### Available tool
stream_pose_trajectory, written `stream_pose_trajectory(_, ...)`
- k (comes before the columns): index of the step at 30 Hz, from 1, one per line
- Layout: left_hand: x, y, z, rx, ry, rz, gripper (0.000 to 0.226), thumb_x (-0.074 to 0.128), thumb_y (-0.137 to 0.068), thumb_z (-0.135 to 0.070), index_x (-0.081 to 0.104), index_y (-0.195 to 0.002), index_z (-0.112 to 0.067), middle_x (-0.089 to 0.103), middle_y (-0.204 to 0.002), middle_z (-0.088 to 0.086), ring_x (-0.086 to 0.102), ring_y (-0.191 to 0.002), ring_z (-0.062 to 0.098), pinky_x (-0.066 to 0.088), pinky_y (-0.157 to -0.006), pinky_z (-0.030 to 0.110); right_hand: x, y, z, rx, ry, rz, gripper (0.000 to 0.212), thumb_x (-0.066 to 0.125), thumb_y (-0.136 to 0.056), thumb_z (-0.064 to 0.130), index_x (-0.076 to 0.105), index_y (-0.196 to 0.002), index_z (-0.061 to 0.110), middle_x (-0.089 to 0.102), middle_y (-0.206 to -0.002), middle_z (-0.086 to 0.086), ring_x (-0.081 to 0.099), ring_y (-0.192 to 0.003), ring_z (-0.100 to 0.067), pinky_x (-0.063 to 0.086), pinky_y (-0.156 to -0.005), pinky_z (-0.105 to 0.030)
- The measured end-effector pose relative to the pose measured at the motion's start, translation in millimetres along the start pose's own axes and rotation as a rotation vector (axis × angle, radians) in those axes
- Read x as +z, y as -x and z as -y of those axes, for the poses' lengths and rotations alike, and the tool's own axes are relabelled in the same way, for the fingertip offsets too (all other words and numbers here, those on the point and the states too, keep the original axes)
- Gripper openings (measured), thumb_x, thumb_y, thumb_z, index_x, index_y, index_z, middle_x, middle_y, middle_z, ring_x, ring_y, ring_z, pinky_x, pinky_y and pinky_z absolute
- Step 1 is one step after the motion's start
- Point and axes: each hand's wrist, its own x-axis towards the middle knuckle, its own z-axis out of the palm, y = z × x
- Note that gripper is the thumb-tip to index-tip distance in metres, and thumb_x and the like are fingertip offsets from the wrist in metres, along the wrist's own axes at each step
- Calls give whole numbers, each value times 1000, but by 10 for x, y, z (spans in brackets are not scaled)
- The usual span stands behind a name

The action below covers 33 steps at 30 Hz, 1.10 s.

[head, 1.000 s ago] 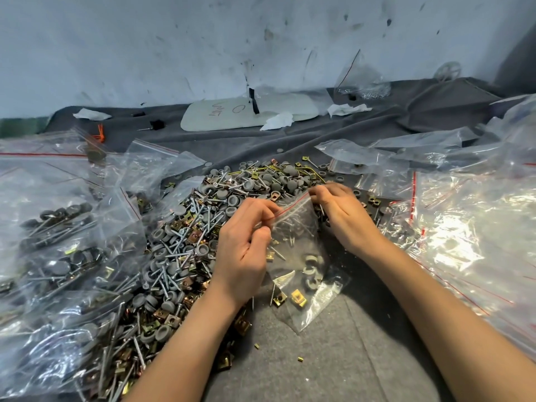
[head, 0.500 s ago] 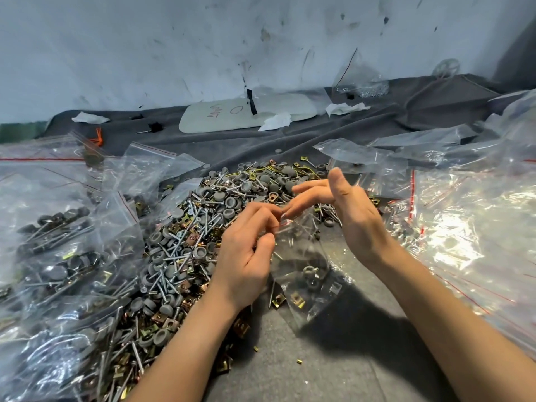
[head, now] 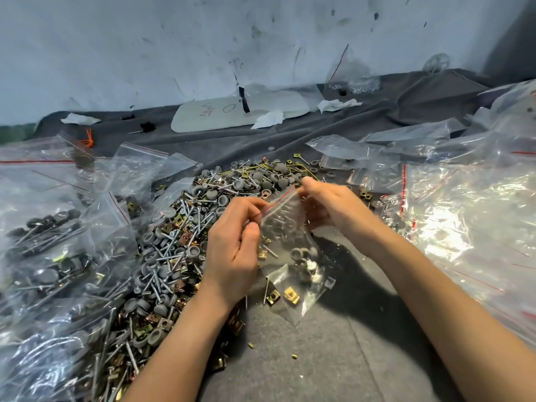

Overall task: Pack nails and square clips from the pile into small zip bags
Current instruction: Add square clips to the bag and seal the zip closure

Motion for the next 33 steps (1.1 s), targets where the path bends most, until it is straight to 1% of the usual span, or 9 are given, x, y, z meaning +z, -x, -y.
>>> stream_pose_trajectory(3,-7,-5,20,-23,-10,-60,13,38,-84,-4,49,-79,-9,60,-91,6,53,-79,13,43,-67,23,-57,-1,-25,153,3,215,62,57,-71,63,68,-98,7,72,-81,-9,67,-67,-18,53,-57,-23)
stream_pose_trajectory(6,-8,-9,14,-21,-21,-125,20,37,-86,-6,47,-81,-22,58,-87,1,50,-77,7,38,-67,13,-120,0,-78,175,117,358,47,69,-72,48,71,-98,9,70,-85,-7,63,-72,-15,52,-61,-19)
stream_pose_trajectory(12,-10,-8,5,-42,-1,-164,22,36,-87,-10,44,-81,-30,54,-81,2,46,-70,8,37,-62,21,-210,7,-82,205,114,496,24,74,-80,16,71,-104,15,72,-86,3,66,-78,-12,54,-68,-24)
stream_pose_trajectory(19,-3,-5,45,-24,-32,-143,16,38,-88,-17,44,-81,-30,50,-73,-2,44,-64,5,34,-58,19,-205,20,-62,200,193,532,14,71,-82,11,71,-94,3,70,-76,0,64,-69,-10,51,-69,-26)
stream_pose_trajectory(22,-5,-8,67,-40,-22,-152,20,39,-88,-10,45,-79,-27,45,-66,-8,41,-57,3,29,-54,16,-173,40,-10,158,254,449,30,74,-74,39,73,-85,11,66,-70,4,58,-63,-7,46,-63,-19)
stream_pose_trajectory(25,-12,-8,65,-26,-29,-165,21,40,-87,-7,47,-81,-26,44,-66,-12,41,-56,0,28,-54,11,-132,-2,-31,-13,295,87,42,65,-71,60,73,-79,20,64,-67,1,53,-58,-9,40,-53,-12)
stream_pose_trajectory(28,-2,-8,41,-32,-14,-162,25,41,-87,-8,45,-81,-32,46,-69,-12,42,-59,0,29,-56,12,-161,-95,-169,-177,559,-301,13,69,-86,30,73,-89,17,72,-87,2,62,-78,-10,50,-75,-24)
stream_pose_trajectory(30,-2,-9,40,-35,-10,-160,25,41,-87,-9,45,-81,-32,46,-68,-11,42,-58,0,29,-56,11,-141,-130,-270,-154,701,-308,12,70,-84,18,73,-96,15,71,-103,-3,62,-93,-17,48,-88,-34)
stream_pose_trajectory(33,-1,-3,53,-39,-8,-151,24,41,-88,-10,45,-81,-32,46,-69,-11,42,-58,1,29,-55,12,-70,-160,-378,-134,752,-285,17,74,-82,21,71,-97,15,67,-103,-5,59,-99,-22,47,-89,-38)
